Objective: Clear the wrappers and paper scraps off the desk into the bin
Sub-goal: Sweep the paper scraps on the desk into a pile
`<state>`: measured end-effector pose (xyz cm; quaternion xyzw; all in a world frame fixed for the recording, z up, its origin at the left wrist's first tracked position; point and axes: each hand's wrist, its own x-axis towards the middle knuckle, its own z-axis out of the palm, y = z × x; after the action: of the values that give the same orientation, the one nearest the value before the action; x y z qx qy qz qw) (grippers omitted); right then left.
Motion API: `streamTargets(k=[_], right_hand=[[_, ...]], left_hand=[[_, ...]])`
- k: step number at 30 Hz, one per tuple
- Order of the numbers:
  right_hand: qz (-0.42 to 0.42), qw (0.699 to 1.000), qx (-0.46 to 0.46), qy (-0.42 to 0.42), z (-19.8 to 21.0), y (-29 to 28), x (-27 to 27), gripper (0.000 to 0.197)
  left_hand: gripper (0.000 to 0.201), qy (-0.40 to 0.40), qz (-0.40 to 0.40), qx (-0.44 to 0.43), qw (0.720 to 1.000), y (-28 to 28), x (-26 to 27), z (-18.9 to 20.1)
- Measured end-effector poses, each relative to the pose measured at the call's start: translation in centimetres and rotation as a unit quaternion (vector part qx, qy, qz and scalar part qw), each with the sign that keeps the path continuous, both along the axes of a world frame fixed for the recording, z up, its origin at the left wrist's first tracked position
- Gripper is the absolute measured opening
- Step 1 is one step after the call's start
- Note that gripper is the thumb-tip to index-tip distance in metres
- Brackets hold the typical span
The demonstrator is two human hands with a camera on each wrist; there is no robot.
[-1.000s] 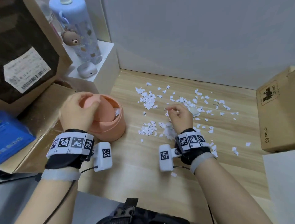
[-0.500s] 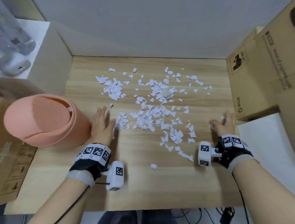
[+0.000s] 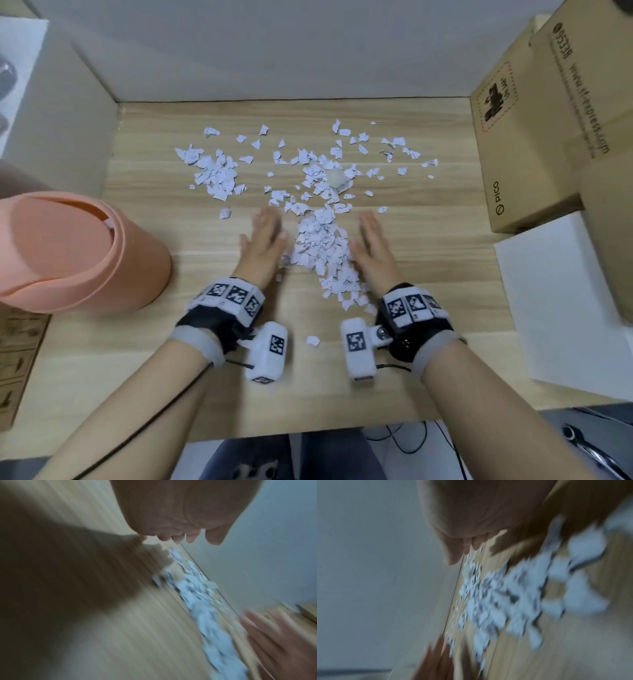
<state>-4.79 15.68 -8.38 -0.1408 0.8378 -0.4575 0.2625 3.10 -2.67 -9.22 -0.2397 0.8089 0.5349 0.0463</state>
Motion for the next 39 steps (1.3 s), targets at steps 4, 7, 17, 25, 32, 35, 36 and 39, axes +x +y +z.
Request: streamTargets(k=[4, 7, 17, 25, 32, 35, 36, 39], right_hand=[[-0.103, 0.982, 0.155, 0.027, -1.0, 4.8, -0.3, 0.054], [-0.003, 0.968, 0.247, 0.045, -2.0, 3.4, 1.4, 0.054], [-0.022, 0.986, -0.116, -0.115, 0.4, 0.2, 3.0, 0.04], [0.095, 0.946, 0.133, -0.281, 2.2, 7.4, 1.1, 0.053], [0.102, 0.953, 0.041, -0.281, 0.3, 0.9, 1.2, 0.035], [0.084, 0.971, -0.005, -0.223, -0.1, -1.9, -0.6, 0.023], [0.081, 0.973, -0.013, -0.217, -0.1, -2.4, -1.2, 0.02], [0.087, 0.975, -0.02, -0.205, 0.2, -2.8, -3.2, 0.015]], left_hand=[[0.054, -0.077, 0.092, -0.108, 0.987, -4.0, 2.5, -0.5], [0.054, -0.115, 0.011, -0.165, 0.979, -2.6, 2.6, -1.2], [0.038, 0.016, 0.001, 0.147, 0.989, 0.7, 2.0, 0.4], [0.024, -0.134, -0.142, 0.231, 0.953, 0.8, 4.7, 2.7], [0.031, -0.238, -0.191, 0.212, 0.928, 4.2, 2.0, 1.2], [0.028, -0.145, -0.042, 0.197, 0.969, 2.4, -0.6, 1.5], [0.028, -0.126, -0.023, 0.193, 0.973, 1.6, -1.2, 1.8], [0.03, -0.093, -0.004, 0.202, 0.975, -0.5, -2.5, 3.0]])
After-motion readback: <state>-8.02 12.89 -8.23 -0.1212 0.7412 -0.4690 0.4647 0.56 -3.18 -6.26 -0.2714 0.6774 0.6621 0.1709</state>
